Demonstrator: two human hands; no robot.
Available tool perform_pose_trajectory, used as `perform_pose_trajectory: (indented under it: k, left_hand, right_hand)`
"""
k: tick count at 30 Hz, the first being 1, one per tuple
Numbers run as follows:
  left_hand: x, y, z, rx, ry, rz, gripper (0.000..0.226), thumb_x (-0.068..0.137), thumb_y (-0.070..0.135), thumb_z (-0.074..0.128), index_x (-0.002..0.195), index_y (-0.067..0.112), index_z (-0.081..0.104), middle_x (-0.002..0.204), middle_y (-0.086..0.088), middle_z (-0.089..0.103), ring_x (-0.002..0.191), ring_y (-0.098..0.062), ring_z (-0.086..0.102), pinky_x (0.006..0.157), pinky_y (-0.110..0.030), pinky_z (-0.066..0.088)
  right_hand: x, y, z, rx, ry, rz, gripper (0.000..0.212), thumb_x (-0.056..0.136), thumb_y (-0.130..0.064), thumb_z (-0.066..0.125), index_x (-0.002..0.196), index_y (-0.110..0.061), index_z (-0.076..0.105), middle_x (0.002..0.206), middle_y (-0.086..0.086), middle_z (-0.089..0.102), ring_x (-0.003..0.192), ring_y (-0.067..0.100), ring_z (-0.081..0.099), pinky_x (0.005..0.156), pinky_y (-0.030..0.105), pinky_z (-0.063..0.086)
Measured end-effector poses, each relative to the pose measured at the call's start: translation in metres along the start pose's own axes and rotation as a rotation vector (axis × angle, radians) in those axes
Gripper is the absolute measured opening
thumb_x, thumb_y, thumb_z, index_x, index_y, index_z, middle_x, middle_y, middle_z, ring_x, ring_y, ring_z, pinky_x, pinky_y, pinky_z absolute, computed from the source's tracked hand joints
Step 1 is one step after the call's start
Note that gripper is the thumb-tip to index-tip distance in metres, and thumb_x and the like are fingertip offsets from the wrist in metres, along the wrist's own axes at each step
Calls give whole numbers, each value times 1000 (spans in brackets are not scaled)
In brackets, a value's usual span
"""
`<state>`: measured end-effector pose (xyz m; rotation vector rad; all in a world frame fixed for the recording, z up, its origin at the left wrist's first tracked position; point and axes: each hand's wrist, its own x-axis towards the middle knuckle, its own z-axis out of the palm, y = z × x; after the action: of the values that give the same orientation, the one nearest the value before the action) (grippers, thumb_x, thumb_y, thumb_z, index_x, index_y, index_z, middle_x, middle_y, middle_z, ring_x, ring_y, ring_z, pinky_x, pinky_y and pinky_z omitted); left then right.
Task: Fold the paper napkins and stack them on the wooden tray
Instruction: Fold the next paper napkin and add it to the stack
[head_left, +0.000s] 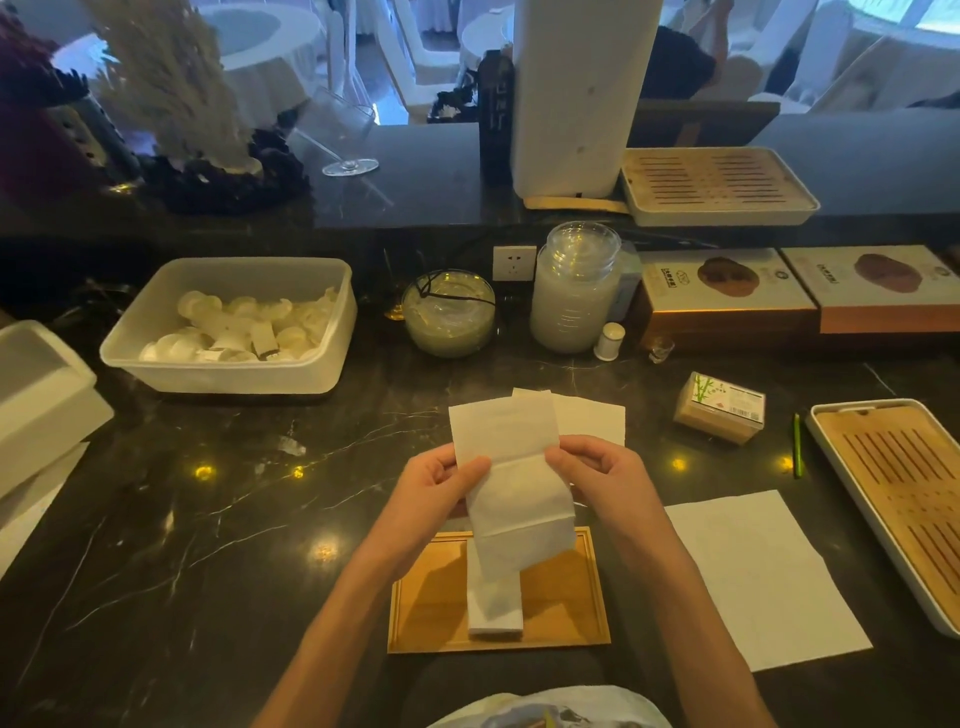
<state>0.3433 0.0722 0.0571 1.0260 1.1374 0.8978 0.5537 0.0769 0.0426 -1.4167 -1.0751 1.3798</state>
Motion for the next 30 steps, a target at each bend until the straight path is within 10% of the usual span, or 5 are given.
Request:
perform_pose_trajectory:
  k: [18,30]
  left_hand:
    - [1,14,-1,7,-19,120,26,99,16,59,106,35,76,109,6,76,103,-17,73,70,-22,61]
    - [-3,13,5,-153,-126,-92,37,92,60,53,121,40,65,124,-3,71,112,-28,71,77,-37,63]
  right_hand:
    - [-1,-18,-7,183,12,76,14,92,-16,70,90,-28,77,92,-14,75,97,21,71,65,26,61]
    - [-3,-33,-8,20,74,-197,28,98,-4,57,83,-23,71,90,-21,72,95,-6,67,62,13,56]
